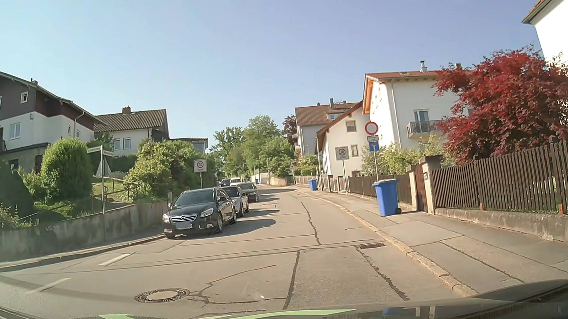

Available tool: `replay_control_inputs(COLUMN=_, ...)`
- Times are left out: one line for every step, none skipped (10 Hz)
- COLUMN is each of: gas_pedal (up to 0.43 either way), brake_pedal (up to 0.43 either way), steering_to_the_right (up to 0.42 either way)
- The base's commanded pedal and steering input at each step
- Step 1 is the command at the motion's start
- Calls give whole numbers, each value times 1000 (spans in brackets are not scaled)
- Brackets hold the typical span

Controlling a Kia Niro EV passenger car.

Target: Follow the waypoints while adhering to traffic rules and regulations

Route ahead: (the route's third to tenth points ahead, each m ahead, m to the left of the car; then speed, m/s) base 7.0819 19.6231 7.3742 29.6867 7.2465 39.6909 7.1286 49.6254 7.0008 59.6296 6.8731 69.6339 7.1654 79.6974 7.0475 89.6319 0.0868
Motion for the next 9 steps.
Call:
replay_control_inputs(gas_pedal=20, brake_pedal=366, steering_to_the_right=3)
replay_control_inputs(gas_pedal=87, brake_pedal=366, steering_to_the_right=8)
replay_control_inputs(gas_pedal=118, brake_pedal=372, steering_to_the_right=8)
replay_control_inputs(gas_pedal=118, brake_pedal=366, steering_to_the_right=9)
replay_control_inputs(gas_pedal=118, brake_pedal=372, steering_to_the_right=12)
replay_control_inputs(gas_pedal=118, brake_pedal=366, steering_to_the_right=12)
replay_control_inputs(gas_pedal=118, brake_pedal=366, steering_to_the_right=12)
replay_control_inputs(gas_pedal=118, brake_pedal=366, steering_to_the_right=12)
replay_control_inputs(gas_pedal=118, brake_pedal=372, steering_to_the_right=12)
